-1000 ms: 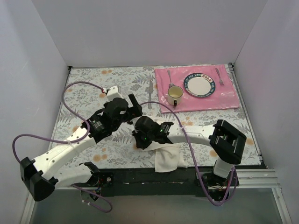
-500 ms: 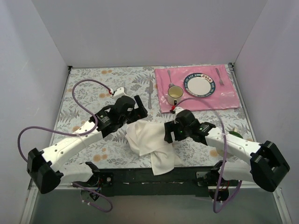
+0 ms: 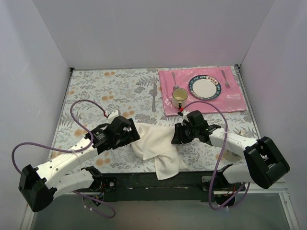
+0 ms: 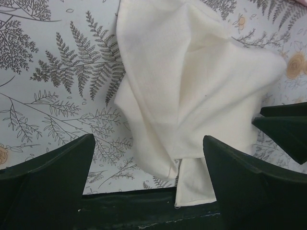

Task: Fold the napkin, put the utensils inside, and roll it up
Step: Flatten the napkin out

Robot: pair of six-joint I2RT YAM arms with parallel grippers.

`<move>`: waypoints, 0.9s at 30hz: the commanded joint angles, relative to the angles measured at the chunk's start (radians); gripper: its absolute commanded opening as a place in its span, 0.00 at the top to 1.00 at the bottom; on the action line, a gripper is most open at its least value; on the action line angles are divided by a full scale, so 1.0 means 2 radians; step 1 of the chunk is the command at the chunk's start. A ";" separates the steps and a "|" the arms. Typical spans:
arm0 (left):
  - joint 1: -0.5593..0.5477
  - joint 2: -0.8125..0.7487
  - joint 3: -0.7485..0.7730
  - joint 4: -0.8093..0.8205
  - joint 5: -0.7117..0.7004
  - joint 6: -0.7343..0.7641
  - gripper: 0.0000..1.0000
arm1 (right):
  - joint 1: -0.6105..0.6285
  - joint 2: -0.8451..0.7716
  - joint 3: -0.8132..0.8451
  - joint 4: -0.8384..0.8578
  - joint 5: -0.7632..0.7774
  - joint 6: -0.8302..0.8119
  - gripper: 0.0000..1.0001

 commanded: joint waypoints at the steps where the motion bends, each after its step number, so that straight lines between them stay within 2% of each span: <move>1: 0.000 0.005 -0.023 0.008 0.013 -0.023 0.06 | 0.001 0.003 0.009 0.031 -0.038 0.002 0.53; 6: 0.000 0.021 -0.034 0.045 0.004 -0.020 0.19 | 0.002 -0.007 -0.018 0.055 -0.047 0.010 0.53; 7: 0.000 0.026 -0.033 0.059 0.004 -0.017 0.24 | 0.002 -0.007 -0.024 0.060 -0.050 0.011 0.55; 13: 0.002 0.080 -0.032 0.089 0.000 0.001 0.29 | 0.012 0.004 -0.024 0.077 -0.072 0.018 0.76; 16: 0.005 0.098 -0.032 0.086 -0.006 0.006 0.34 | 0.012 0.006 -0.017 0.074 -0.071 0.016 0.79; 18: 0.007 0.095 -0.036 0.086 -0.009 0.011 0.42 | 0.012 0.008 -0.008 0.065 -0.071 0.011 0.82; 19: 0.012 0.092 -0.038 0.090 -0.011 0.017 0.48 | 0.012 0.011 -0.004 0.061 -0.071 0.009 0.87; 21: 0.019 0.078 -0.034 0.087 -0.016 0.022 0.75 | 0.012 0.014 0.015 0.051 -0.066 0.004 0.92; 22: 0.034 0.072 -0.029 0.083 -0.021 0.030 0.81 | 0.012 0.020 0.029 0.046 -0.065 0.001 0.97; 23: 0.045 0.062 -0.023 0.081 -0.023 0.038 0.85 | 0.013 0.025 0.045 0.040 -0.065 -0.003 0.99; 24: 0.060 0.057 -0.014 0.077 -0.024 0.047 0.95 | 0.012 0.032 0.094 0.036 -0.065 -0.012 0.99; 27: 0.140 0.044 0.040 0.069 -0.010 0.101 1.00 | 0.012 0.074 0.195 -0.020 -0.075 -0.026 0.99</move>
